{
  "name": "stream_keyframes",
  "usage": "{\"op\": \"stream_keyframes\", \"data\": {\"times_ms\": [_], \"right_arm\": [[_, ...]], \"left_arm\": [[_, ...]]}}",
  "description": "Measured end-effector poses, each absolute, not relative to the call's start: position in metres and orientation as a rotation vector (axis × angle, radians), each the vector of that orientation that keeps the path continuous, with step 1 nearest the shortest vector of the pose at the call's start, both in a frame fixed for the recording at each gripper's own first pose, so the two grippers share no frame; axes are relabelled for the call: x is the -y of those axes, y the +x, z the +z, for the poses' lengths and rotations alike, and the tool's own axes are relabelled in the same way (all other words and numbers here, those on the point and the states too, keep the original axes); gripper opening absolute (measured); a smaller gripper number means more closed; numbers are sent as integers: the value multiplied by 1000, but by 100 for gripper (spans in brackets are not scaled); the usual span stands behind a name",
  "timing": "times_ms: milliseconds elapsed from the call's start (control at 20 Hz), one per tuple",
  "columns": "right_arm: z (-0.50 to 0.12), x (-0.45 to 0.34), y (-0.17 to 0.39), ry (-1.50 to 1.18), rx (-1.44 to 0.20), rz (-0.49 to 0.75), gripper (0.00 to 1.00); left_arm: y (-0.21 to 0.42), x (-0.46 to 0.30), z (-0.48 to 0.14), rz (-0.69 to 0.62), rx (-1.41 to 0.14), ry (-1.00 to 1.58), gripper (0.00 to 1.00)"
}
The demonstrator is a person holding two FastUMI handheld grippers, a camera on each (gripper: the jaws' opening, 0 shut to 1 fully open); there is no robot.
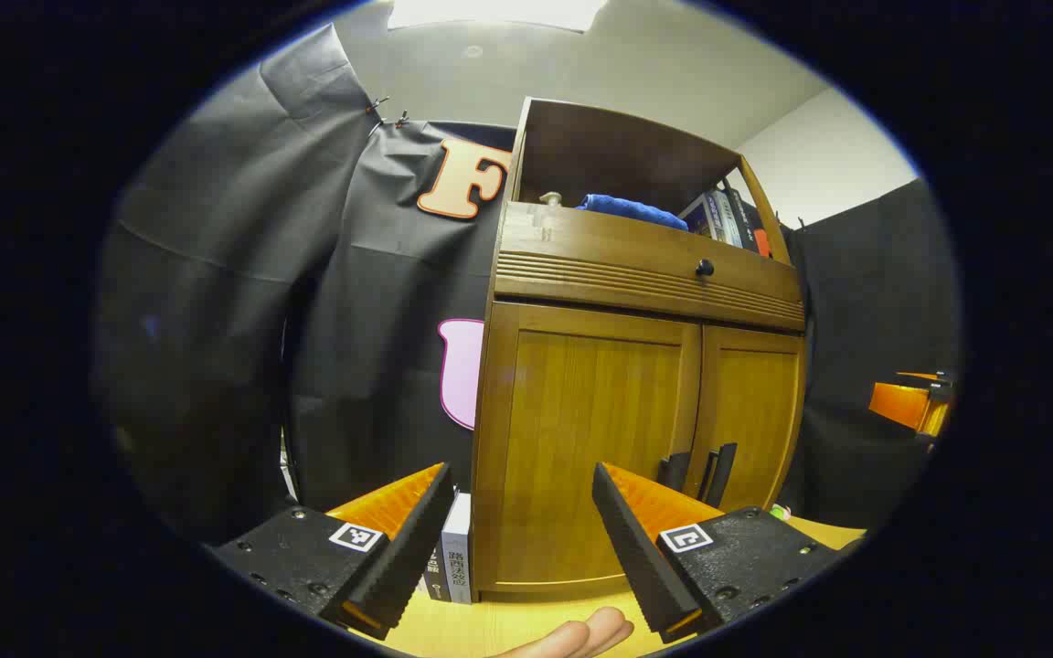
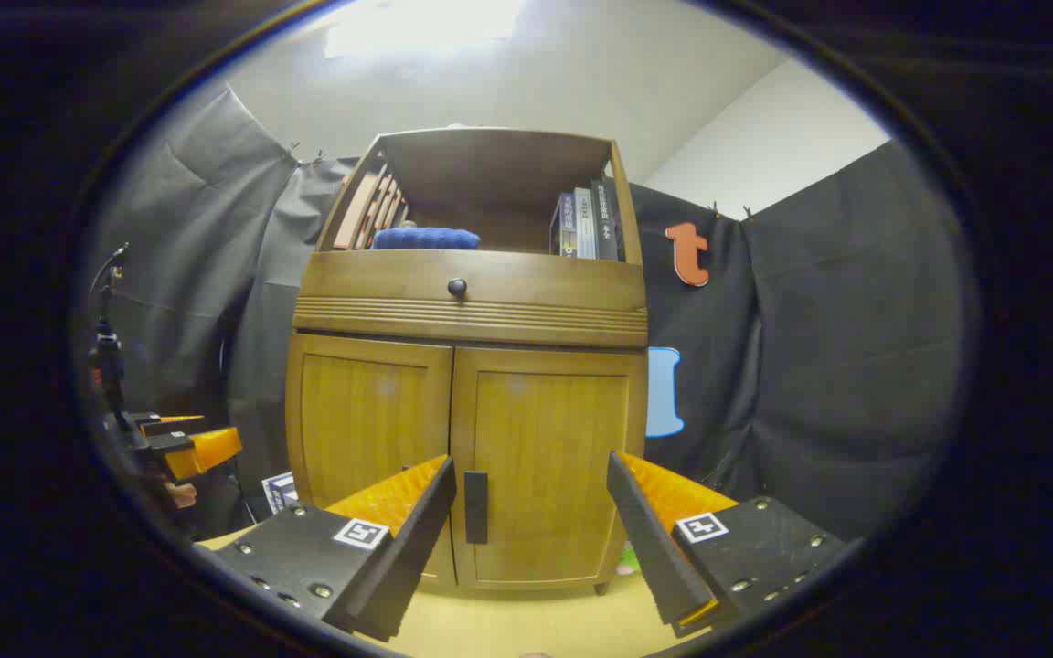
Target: Open the right door of the double-door shoe cabinet with the right hand, and open the left door with the left hand.
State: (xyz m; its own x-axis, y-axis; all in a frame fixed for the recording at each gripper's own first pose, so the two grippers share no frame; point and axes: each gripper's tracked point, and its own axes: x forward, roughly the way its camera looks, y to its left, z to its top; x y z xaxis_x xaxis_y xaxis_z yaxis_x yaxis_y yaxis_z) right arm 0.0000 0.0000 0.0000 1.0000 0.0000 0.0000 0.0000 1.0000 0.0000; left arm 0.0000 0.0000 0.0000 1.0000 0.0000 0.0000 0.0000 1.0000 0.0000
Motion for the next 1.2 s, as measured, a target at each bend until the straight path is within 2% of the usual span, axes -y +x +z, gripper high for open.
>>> {"op": "stream_keyframes", "data": {"times_ms": [350, 400, 450, 550, 600, 650, 750, 800, 850, 1000, 1050, 1150, 1200], "right_arm": [[-4, 6, 1, 5, -13, 0, 98], [-5, 7, 2, 8, -14, 1, 94], [-5, 8, 4, 11, -15, 1, 98], [-5, 10, 8, 15, -17, 2, 98], [-7, 11, 9, 16, -18, 6, 98], [-7, 10, 13, 21, -15, 14, 98], [-9, 1, 20, 36, -8, 62, 98], [-11, 3, 26, 44, -8, 64, 99], [-12, 4, 32, 53, -9, 67, 99], [-18, -1, 49, 68, -7, 87, 99], [-21, -2, 55, 77, -12, 89, 100], [-31, -12, 66, 97, -33, 119, 99], [-36, -16, 70, 97, -43, 125, 95]], "left_arm": [[-5, 6, 5, -7, 21, -12, 90], [-5, 6, 5, -6, 21, -12, 95], [-6, 5, 6, -4, 20, -12, 90], [-6, 8, 5, -10, 20, -14, 90], [-5, 9, 4, -12, 17, -13, 95], [-5, 10, 3, -15, 14, -9, 90], [-4, 12, 2, -18, 8, -2, 90], [-3, 12, 1, -17, 0, -1, 95], [-3, 12, -2, -15, -7, 4, 90], [0, 11, -5, -10, -20, 9, 90], [1, 11, -6, -5, -25, 9, 95], [3, 10, -7, -1, -31, 9, 95], [3, 10, -7, 0, -29, 10, 90]]}}
